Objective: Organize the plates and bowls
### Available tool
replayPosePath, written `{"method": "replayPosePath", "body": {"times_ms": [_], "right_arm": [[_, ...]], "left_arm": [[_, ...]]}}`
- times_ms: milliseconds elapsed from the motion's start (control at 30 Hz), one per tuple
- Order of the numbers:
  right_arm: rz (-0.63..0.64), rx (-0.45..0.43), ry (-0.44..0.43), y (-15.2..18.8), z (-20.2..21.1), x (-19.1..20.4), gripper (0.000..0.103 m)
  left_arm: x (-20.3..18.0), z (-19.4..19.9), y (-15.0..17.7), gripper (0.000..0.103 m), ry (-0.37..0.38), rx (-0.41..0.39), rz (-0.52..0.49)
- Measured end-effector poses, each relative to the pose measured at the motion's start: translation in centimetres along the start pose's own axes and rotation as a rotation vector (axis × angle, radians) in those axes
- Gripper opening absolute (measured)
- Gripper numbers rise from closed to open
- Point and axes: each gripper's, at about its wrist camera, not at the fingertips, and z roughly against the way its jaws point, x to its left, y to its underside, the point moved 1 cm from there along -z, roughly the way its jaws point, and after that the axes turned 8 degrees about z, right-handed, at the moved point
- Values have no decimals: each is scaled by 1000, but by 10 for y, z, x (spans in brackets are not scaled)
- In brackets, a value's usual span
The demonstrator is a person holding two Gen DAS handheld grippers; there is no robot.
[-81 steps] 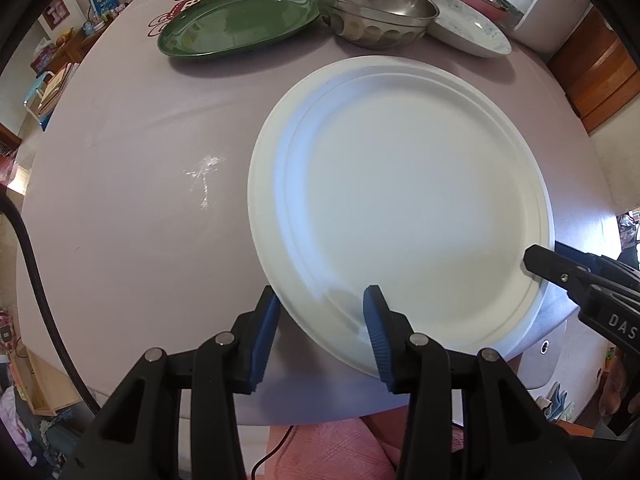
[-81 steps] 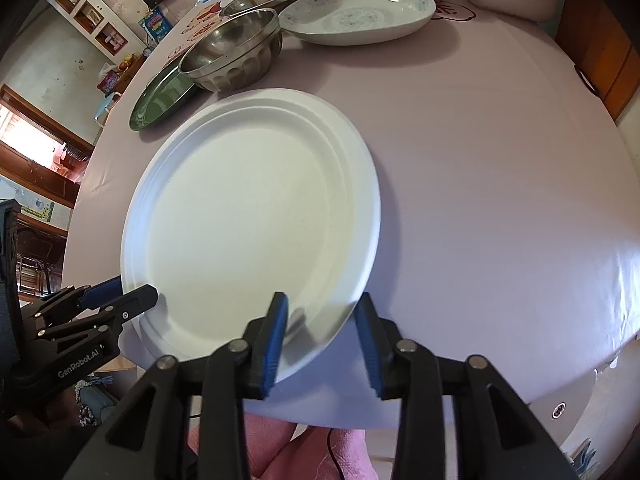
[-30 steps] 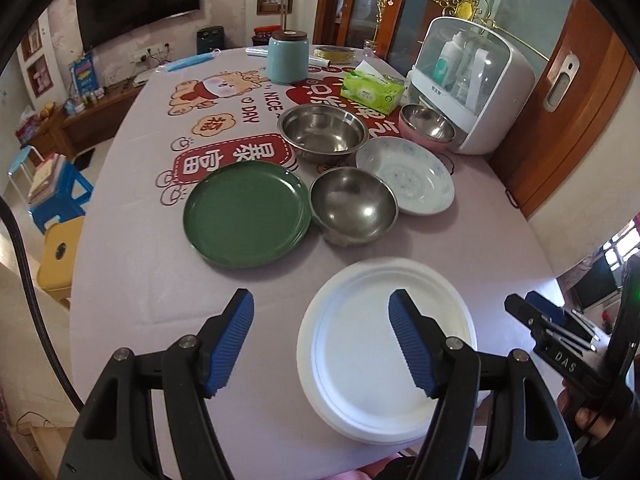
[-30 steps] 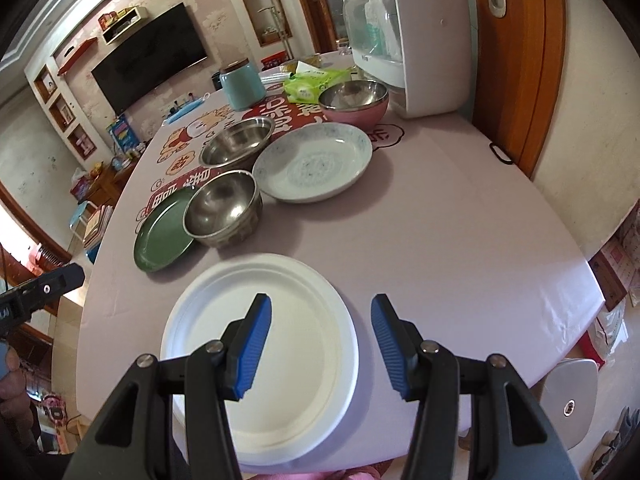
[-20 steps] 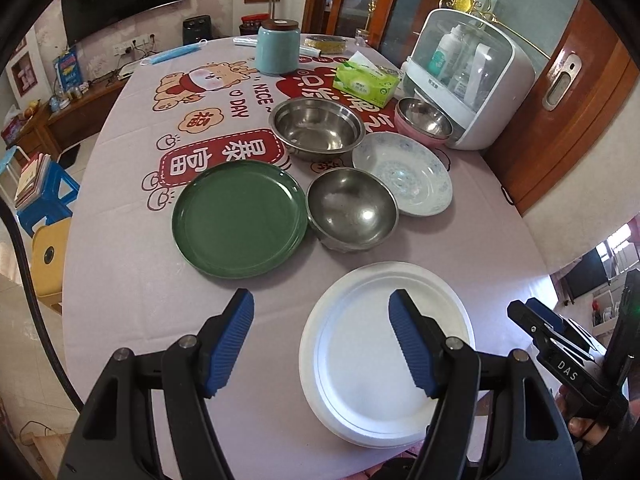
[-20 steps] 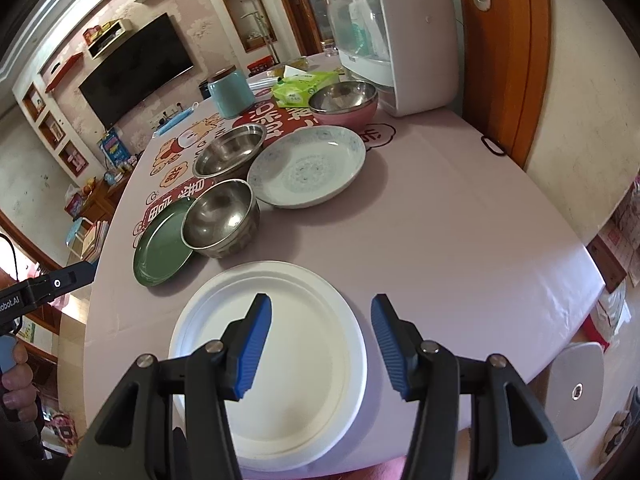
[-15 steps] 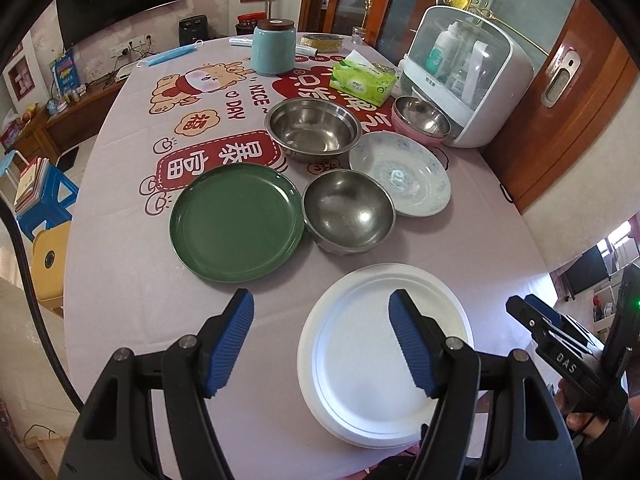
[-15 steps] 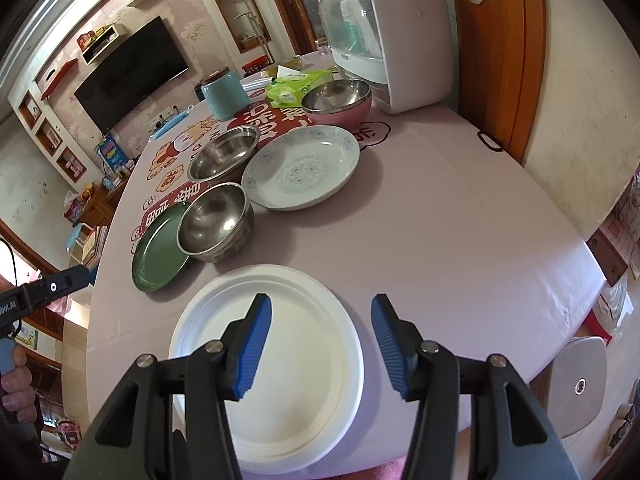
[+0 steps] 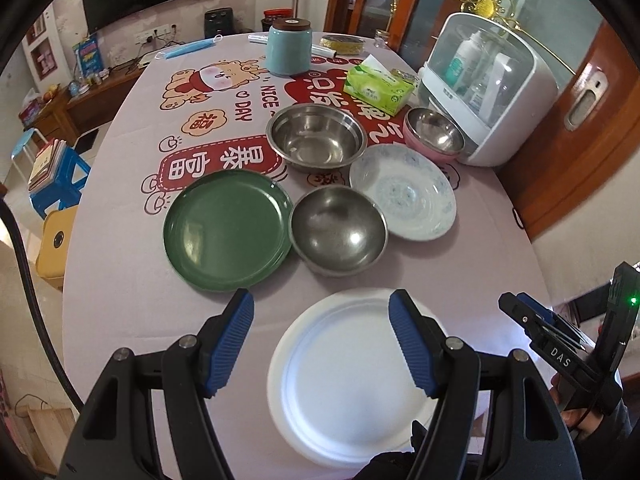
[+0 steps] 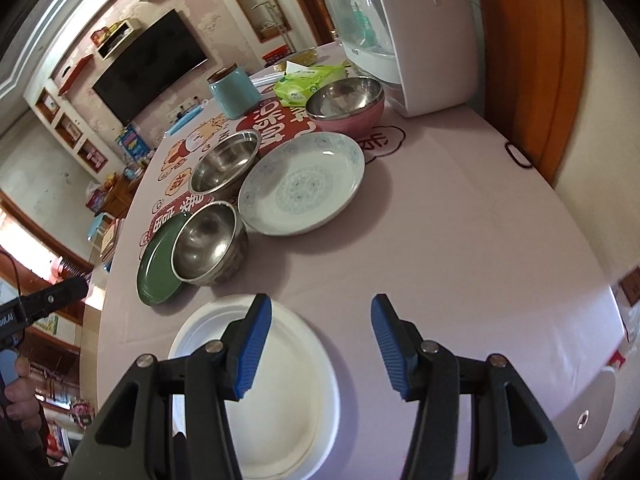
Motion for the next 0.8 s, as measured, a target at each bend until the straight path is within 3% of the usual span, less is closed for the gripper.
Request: {"method": "replayPosePath", "body": {"times_ms": [400, 500, 800], "right_arm": [[88, 34, -97, -50, -32, -44, 52], [103, 44, -126, -63, -43, -54, 52], [122, 75, -197, -88, -76, -73, 52]], "left_arm": [[-41, -25, -40, 75, -100, 4, 28], [-49, -33, -51, 80, -126, 0, 18], [-66, -69, -83, 81, -182, 34, 13]]}}
